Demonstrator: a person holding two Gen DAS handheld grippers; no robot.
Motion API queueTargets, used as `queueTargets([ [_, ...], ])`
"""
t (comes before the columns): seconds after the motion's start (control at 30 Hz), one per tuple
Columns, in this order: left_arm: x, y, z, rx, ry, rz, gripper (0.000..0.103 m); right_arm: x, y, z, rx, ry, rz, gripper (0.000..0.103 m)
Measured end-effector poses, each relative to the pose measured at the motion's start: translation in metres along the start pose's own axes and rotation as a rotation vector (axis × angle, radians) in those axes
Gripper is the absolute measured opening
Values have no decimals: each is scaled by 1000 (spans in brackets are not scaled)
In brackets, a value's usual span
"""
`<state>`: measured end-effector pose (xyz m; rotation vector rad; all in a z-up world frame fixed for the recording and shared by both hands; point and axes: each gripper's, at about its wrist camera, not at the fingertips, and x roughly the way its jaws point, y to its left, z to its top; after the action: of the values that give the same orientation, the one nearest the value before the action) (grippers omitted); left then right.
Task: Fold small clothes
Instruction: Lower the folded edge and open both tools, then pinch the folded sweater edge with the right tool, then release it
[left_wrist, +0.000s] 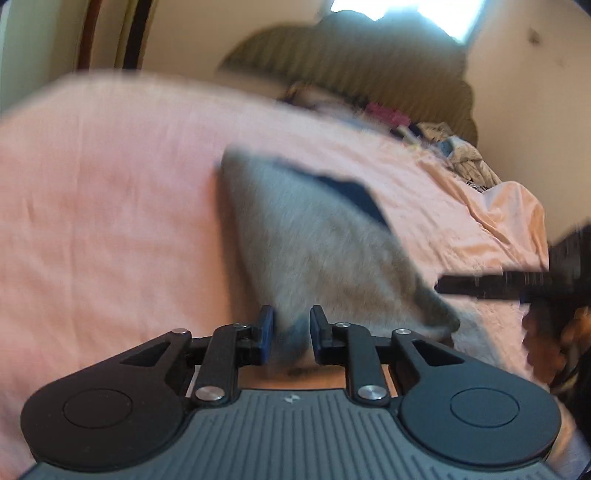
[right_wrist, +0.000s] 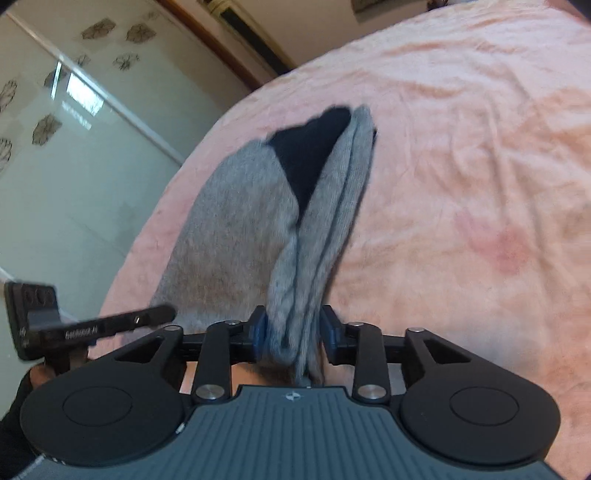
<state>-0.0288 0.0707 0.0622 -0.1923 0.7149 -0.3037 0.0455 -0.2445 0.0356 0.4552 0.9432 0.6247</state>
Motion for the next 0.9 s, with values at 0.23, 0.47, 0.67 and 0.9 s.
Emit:
queueTargets([
  [0.23,73,-57,9,198,24,55,78,47,42,84,-51,-85,37,47],
  [0.47,82,-55,-12,268,18,62,78,135,26,113,-59,16,-157,21],
  [0.67,80,-53,-17,264,-4,53,78,114,18,109,34,24,-142,26],
  [0.9,78,-54,-17,275,-5,51,81,94,42,50,-204,31,-123,38],
])
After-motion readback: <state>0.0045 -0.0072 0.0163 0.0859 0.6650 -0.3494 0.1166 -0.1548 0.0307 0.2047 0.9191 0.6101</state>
